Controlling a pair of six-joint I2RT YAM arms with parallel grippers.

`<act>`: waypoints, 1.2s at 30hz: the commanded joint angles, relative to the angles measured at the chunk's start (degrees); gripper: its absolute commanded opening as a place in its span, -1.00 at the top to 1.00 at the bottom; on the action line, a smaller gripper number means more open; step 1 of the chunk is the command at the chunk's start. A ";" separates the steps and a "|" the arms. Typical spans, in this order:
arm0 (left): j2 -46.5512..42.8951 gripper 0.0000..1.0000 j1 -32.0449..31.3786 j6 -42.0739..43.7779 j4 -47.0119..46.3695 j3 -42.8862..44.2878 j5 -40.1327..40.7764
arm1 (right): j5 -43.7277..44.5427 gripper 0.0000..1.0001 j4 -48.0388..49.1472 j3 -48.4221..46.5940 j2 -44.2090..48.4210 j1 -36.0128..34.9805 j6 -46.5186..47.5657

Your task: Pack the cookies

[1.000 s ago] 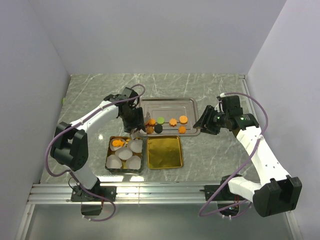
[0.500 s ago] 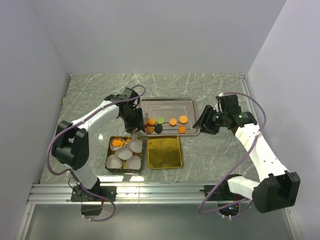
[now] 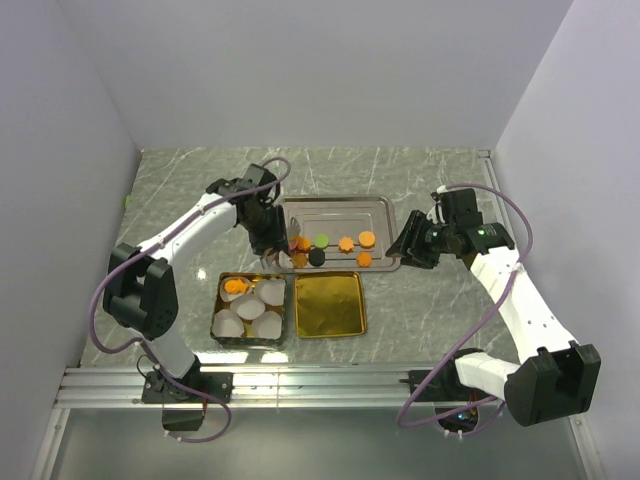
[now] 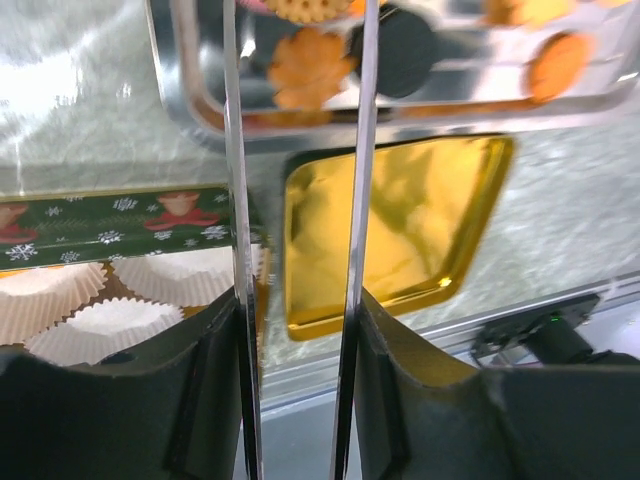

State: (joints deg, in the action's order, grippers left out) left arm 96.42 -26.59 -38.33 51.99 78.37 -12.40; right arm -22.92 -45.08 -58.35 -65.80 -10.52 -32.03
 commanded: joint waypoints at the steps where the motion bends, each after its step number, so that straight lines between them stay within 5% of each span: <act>1: -3.34 0.12 0.13 0.45 2.50 6.61 0.98 | 0.24 -0.08 -0.45 -3.53 0.15 -0.02 0.92; 8: -11.49 0.12 0.05 -0.08 6.81 6.02 2.47 | 0.07 -0.08 -0.36 -3.53 0.76 -0.11 1.01; 20: -40.68 0.08 -1.36 -7.19 5.76 -24.38 -2.09 | -1.34 -0.08 2.89 0.25 0.41 -0.02 -0.49; 36: -39.21 0.07 -4.78 -11.15 1.01 -29.41 -0.17 | -1.17 -0.08 2.45 2.01 2.86 -0.11 -0.49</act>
State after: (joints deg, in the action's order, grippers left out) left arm 56.73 -30.65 -47.83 56.51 48.75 -13.50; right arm -23.62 -43.62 -57.25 -65.47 -10.52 -32.36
